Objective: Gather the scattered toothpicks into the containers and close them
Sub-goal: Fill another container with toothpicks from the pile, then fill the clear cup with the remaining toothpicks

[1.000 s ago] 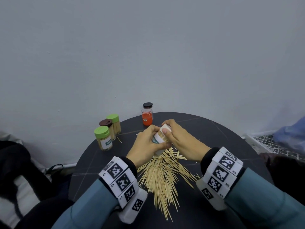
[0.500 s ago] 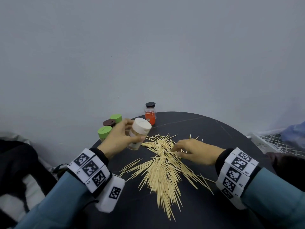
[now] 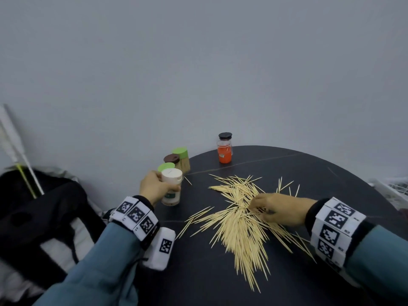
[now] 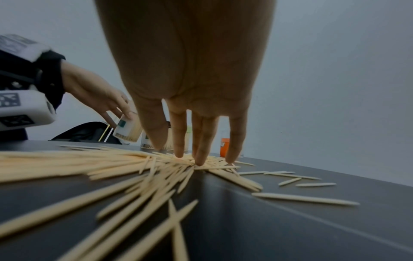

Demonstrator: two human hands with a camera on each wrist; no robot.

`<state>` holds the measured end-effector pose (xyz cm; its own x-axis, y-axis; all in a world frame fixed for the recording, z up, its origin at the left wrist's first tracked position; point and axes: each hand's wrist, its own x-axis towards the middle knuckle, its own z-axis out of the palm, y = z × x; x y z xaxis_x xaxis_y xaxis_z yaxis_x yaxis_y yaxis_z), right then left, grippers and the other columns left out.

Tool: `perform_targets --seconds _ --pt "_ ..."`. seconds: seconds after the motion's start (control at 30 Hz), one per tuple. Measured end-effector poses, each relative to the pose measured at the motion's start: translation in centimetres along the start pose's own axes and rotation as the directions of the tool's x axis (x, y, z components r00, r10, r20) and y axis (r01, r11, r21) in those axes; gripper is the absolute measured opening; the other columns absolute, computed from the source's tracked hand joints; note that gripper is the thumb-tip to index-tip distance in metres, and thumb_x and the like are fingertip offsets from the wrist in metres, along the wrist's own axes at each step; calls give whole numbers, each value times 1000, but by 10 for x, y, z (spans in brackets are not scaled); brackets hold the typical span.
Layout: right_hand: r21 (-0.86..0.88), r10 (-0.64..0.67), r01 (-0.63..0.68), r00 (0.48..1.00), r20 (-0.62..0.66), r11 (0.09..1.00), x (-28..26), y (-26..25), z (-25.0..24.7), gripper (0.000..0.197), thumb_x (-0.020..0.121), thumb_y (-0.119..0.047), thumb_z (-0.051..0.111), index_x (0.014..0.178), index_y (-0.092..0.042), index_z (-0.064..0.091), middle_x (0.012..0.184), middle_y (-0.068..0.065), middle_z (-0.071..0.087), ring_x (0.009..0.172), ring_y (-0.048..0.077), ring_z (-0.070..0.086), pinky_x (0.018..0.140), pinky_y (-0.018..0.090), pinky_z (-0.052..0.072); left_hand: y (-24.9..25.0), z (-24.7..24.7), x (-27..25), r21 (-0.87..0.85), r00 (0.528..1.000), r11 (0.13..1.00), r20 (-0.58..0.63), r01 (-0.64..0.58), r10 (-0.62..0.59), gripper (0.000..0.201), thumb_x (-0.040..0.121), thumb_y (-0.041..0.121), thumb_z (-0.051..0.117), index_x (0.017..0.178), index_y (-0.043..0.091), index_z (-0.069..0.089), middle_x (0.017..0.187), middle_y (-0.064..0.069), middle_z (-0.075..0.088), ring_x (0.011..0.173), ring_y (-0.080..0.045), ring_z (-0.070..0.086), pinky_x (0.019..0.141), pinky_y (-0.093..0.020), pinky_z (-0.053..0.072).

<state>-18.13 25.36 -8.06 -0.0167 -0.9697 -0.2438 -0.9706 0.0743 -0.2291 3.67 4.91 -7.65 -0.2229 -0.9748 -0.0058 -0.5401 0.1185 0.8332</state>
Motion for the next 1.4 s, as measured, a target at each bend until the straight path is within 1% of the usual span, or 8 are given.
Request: perform_targets --seconds 0.23,0.4,0.53,0.67,0.83,1.0,1.13,1.4 --pt "-1 -3 3 1000 5 1000 0 0 -1 41 98 -21 42 140 -21 39 141 -6 38 123 8 42 94 13 28 -13 -3 5 10 996 996 -14 86 -86 42 71 2 79 109 -5 61 101 -18 61 93 -31 58 74 -37 49" --pt "7 1 -1 1000 7 1000 0 0 0 42 98 -21 42 140 -23 38 140 -5 38 124 9 41 97 15 29 -15 -4 12 36 994 994 -30 107 -106 47 71 5 79 113 -5 60 112 -24 63 104 -37 61 80 -42 54" --pt "6 0 0 1000 3 1000 0 0 -1 41 99 -25 40 139 -20 40 140 -3 39 127 10 40 102 18 29 -14 -6 14 114 994 988 -44 105 -100 58 73 13 80 122 -5 53 119 -22 60 109 -36 57 73 -35 46" --pt "-5 0 0 1000 2 1000 0 2 0 41 98 -23 42 139 -20 40 142 -5 40 129 9 38 105 19 27 -12 -4 13 107 995 990 -67 87 -80 66 73 9 79 128 -4 44 127 -20 54 116 -36 52 81 -36 45" --pt "-3 4 -4 1000 -6 1000 0 2 1 41 98 -21 44 139 -20 40 143 -4 41 130 10 39 105 20 28 0 4 2 189 978 976 -154 -112 142 77 75 12 78 138 1 34 139 -19 41 128 -34 39 104 -42 36" --pt "24 29 -29 999 -20 999 -2 2 0 43 97 -22 45 140 -20 39 144 -4 39 131 11 37 108 23 29 19 23 -10 253 908 902 -143 -351 394 59 77 9 70 130 5 44 131 -15 47 124 -31 41 104 -41 34" --pt "23 53 -53 998 -16 998 -2 6 -2 43 96 -21 47 139 -21 39 144 -3 40 130 12 39 110 26 30 42 41 -17 161 905 896 -32 -414 424 60 81 6 70 134 6 41 135 -12 45 128 -25 41 106 -35 35" --pt "0 141 -141 990 -7 990 -1 28 -14 44 96 -19 46 140 -19 38 139 3 43 126 17 43 105 27 35 94 80 9 201 889 867 158 -456 431 57 86 13 67 136 6 40 139 -12 46 128 -23 43 99 -27 35"
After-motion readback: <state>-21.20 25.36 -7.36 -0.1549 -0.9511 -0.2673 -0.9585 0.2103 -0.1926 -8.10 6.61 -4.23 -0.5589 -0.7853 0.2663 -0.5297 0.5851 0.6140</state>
